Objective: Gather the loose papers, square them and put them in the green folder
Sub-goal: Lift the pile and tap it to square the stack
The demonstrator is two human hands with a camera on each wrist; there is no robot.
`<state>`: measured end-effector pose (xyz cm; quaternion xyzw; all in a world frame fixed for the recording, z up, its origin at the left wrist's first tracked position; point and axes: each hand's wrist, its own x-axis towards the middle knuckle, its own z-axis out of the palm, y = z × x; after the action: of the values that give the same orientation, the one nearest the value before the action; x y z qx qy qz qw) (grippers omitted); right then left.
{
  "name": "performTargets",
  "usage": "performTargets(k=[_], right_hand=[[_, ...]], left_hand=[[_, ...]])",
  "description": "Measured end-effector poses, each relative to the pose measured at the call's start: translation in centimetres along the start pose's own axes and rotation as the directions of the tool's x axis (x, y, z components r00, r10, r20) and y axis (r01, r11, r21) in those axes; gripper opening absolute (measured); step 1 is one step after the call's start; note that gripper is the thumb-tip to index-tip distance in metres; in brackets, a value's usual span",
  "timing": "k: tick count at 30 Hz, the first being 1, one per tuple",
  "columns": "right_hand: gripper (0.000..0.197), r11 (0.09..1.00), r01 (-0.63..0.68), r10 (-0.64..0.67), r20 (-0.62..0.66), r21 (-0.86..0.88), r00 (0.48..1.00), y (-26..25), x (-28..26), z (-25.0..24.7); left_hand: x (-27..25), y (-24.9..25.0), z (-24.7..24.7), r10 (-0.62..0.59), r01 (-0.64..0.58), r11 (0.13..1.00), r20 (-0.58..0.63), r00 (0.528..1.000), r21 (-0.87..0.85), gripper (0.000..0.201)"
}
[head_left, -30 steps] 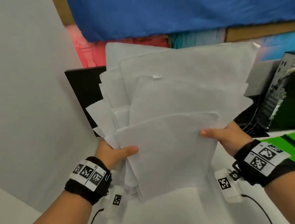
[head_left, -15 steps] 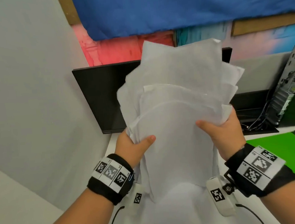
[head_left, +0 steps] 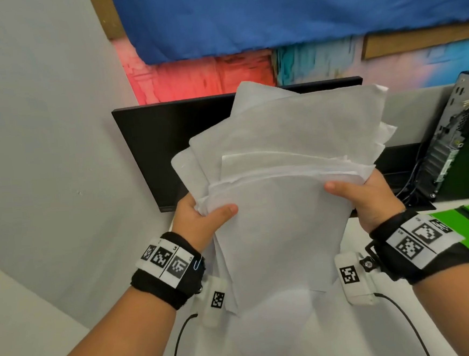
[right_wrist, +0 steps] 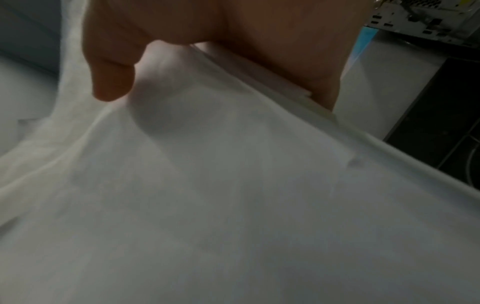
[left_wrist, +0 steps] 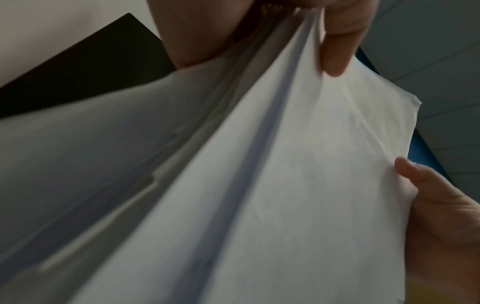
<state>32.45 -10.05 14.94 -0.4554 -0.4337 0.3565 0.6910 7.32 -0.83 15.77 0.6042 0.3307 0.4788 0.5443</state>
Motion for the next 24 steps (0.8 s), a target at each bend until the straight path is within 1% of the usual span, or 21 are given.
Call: performTargets(k=[1, 2, 4, 5, 7, 9, 10, 12, 13, 15, 17, 18, 19, 20, 21, 23, 24], right_hand=[[0.078, 1.0, 0.01, -0.01, -0.02, 0.012, 1.0, -0.2, 0.2, 0.0], [0.081, 1.0, 0.017, -0.017, -0.035, 0.02, 0.999, -0.2, 0.4, 0.1], [0.077, 1.0, 0.022, -0.023, -0.062, -0.011, 0.998, 0.1, 0.5, 0.8], [0.072, 0.998, 0.021, -0.026, -0.094, -0.054, 0.995, 0.3, 0.5, 1.5], [0.054, 0.99, 0.032, -0.061, -0.214, -0.136, 0.975, 0.3, 0.1, 3.0], [0.038, 0.988, 0.06, -0.1, -0.299, -0.141, 0.949, 0.1, -0.5, 4.1], [0.034, 0.987, 0.093, -0.129, -0.315, -0.127, 0.94, -0.2, -0.9, 4.4], [0.033, 0.981, 0.157, -0.187, -0.329, -0.115, 0.926, -0.9, -1.6, 4.6], [0.038, 0.977, 0.186, -0.211, -0.318, -0.108, 0.924, -1.0, -1.9, 4.6], [0.057, 0.977, 0.199, -0.212, -0.273, -0.077, 0.938, -0.4, -2.2, 4.2], [0.072, 0.987, 0.157, -0.163, -0.222, -0.042, 0.961, 0.7, -2.1, 3.5], [0.075, 0.991, 0.13, -0.133, -0.196, -0.026, 0.972, 1.3, -2.0, 3.1], [0.075, 0.995, 0.101, -0.102, -0.162, -0.017, 0.981, 1.8, -2.0, 2.7], [0.071, 0.997, 0.069, -0.072, -0.132, -0.028, 0.989, 2.3, -2.0, 2.4], [0.062, 0.998, 0.046, -0.051, -0.113, -0.05, 0.992, 2.6, -2.0, 2.1], [0.043, 0.995, 0.032, -0.041, -0.088, -0.091, 0.995, 2.7, -2.2, 1.5], [0.04, 0.996, 0.029, -0.034, -0.057, -0.09, 0.998, 2.5, -2.3, 1.2]], left_hand=[[0.1, 0.3, 0.2, -0.001, 0.0, 1.0, -0.017, 1.0, -0.013, 0.034], [0.1, 0.4, 0.4, -0.001, 0.001, 1.0, -0.016, 1.0, -0.02, 0.035], [0.1, 0.7, 1.2, -0.018, 0.018, 1.0, -0.013, 1.0, -0.012, 0.036], [0.0, 0.8, 1.6, -0.024, 0.024, 1.0, -0.021, 0.999, 0.018, 0.032], [-0.2, 1.0, 2.5, -0.003, 0.005, 0.997, -0.027, 1.0, 0.076, 0.027], [-0.6, 1.6, 3.0, 0.013, -0.011, 0.998, -0.03, 0.999, 0.059, 0.024], [-0.9, 1.9, 3.1, 0.025, -0.024, 0.999, -0.044, 0.999, 0.035, 0.022], [-1.6, 2.6, 2.5, 0.066, -0.067, 0.997, -0.027, 0.997, -0.025, 0.019], [-1.8, 2.7, 2.0, 0.086, -0.086, 0.996, -0.011, 0.996, -0.027, 0.027], [-1.9, 2.3, 1.0, 0.09, -0.09, 0.996, -0.012, 0.996, 0.002, 0.043], [-1.8, 1.6, 0.5, 0.045, -0.043, 0.999, -0.061, 0.997, 0.028, 0.049], [-1.7, 1.3, 0.5, 0.015, -0.01, 0.999, -0.092, 0.996, 0.049, 0.049], [-1.6, 1.1, 0.5, 0.0, 0.008, 0.998, -0.118, 0.993, 0.07, 0.043], [-1.6, 0.8, 0.3, -0.001, 0.013, 0.996, -0.141, 0.99, 0.084, 0.034], [-1.6, 0.7, 0.3, 0.005, 0.007, 0.996, -0.141, 0.99, 0.084, 0.028], [-1.7, 0.7, 0.1, 0.01, -0.005, 0.998, -0.098, 0.995, 0.059, 0.028], [-1.7, 0.8, 0.0, 0.01, -0.006, 0.999, -0.081, 0.997, 0.054, 0.028]])
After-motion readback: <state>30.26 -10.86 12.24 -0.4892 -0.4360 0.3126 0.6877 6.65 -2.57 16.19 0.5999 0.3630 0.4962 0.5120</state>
